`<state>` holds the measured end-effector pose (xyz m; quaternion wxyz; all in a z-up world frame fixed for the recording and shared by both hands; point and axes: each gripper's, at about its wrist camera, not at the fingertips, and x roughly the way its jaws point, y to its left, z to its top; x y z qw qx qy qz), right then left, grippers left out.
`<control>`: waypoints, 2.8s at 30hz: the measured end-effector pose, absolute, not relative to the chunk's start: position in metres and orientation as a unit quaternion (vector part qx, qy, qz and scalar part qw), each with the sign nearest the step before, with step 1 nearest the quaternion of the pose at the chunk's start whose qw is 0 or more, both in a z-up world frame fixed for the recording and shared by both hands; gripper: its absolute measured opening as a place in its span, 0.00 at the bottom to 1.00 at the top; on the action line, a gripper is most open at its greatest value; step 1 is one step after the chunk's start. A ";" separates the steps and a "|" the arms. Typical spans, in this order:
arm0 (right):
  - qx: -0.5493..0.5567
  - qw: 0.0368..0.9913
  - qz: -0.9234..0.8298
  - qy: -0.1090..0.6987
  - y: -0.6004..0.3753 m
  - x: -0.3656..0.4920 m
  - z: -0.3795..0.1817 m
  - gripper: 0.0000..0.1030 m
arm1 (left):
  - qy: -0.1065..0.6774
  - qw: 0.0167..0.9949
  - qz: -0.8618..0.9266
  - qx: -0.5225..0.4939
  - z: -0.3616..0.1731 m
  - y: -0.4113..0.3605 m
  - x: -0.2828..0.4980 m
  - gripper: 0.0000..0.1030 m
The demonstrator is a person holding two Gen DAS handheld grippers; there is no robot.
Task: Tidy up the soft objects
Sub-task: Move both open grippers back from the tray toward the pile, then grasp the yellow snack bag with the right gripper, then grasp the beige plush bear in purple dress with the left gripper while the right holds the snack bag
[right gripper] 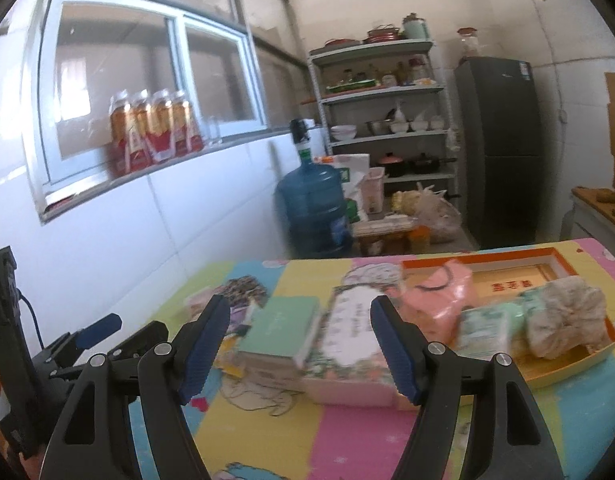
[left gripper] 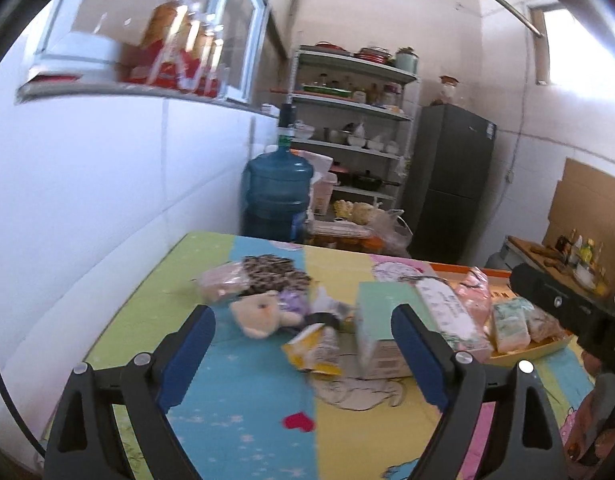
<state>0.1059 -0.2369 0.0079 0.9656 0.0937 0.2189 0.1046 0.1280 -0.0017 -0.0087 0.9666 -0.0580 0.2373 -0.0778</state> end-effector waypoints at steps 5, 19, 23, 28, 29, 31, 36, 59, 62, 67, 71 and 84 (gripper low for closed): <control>0.094 0.961 0.125 0.227 -0.203 0.118 0.001 0.72 | 0.243 0.965 -0.061 -0.078 -0.015 0.037 0.134 0.87; 0.128 0.926 0.169 0.312 -0.104 0.185 -0.044 0.72 | 0.246 0.967 -0.017 -0.071 -0.026 0.103 0.161 0.87; 0.118 0.923 0.121 0.347 -0.089 0.209 -0.058 0.72 | 0.250 0.965 -0.015 -0.079 -0.033 0.110 0.167 0.87; 0.105 0.920 0.053 0.374 -0.080 0.225 -0.074 0.72 | 0.252 0.965 -0.018 -0.077 -0.041 0.114 0.172 0.87; 0.101 0.920 0.038 0.375 -0.077 0.228 -0.076 0.72 | 0.253 0.964 -0.020 -0.078 -0.042 0.115 0.173 0.87; 0.096 0.920 0.015 0.380 -0.075 0.231 -0.082 0.72 | 0.255 0.963 -0.024 -0.080 -0.045 0.117 0.174 0.87; 0.078 0.924 -0.018 0.374 -0.072 0.236 -0.087 0.72 | 0.258 0.962 -0.031 -0.084 -0.049 0.123 0.175 0.87; 0.102 0.901 0.004 0.421 -0.085 0.222 -0.111 0.47 | 0.270 0.954 -0.078 -0.101 -0.052 0.126 0.176 0.87; 0.107 0.902 0.021 0.417 -0.088 0.210 -0.106 0.47 | 0.283 0.949 -0.110 -0.087 -0.052 0.117 0.181 0.87; 0.085 0.917 0.055 0.387 -0.089 0.175 -0.086 0.47 | 0.305 0.931 -0.197 -0.030 -0.053 0.086 0.197 0.87; 0.061 0.939 0.043 0.336 -0.096 0.142 -0.066 0.46 | 0.316 0.919 -0.235 0.014 -0.056 0.060 0.210 0.87; 0.103 0.911 0.112 0.384 -0.130 0.134 -0.081 0.58 | 0.395 0.882 -0.244 0.083 -0.097 0.023 0.265 0.87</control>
